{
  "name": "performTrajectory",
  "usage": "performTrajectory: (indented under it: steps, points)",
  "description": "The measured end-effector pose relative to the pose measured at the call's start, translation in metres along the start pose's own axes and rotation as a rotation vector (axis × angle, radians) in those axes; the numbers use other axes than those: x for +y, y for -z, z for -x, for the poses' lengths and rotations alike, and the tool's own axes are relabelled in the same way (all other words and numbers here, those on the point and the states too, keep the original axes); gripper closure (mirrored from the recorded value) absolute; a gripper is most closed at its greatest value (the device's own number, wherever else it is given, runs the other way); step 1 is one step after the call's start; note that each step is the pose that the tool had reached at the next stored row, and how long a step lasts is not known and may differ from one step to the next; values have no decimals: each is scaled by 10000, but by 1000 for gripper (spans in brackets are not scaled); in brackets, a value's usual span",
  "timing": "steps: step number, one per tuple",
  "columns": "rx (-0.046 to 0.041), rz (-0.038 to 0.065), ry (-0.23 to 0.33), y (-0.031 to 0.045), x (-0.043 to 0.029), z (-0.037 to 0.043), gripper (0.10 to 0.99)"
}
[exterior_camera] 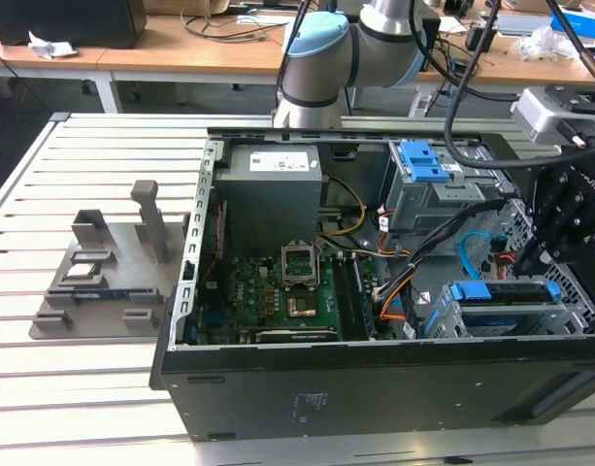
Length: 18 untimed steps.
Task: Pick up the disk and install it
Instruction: 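Insert the first disk wire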
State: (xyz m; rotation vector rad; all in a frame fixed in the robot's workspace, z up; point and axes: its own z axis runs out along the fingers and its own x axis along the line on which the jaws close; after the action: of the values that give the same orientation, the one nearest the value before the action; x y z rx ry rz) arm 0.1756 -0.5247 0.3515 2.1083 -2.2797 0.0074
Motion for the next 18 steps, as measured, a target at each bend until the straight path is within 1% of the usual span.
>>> performTrajectory:
  steps: [2,3,8,10,13,18]
  points:
    - [-1,0,2,-11,-4,-34,914]
    - [-2,0,1,-29,-5,-46,914]
    - [0,0,10,-52,-14,-69,914]
    - [0,-1,9,-62,-27,-68,914]
    - [4,-1,8,-90,-32,-67,914]
    - [2,0,8,-114,-34,-68,914]
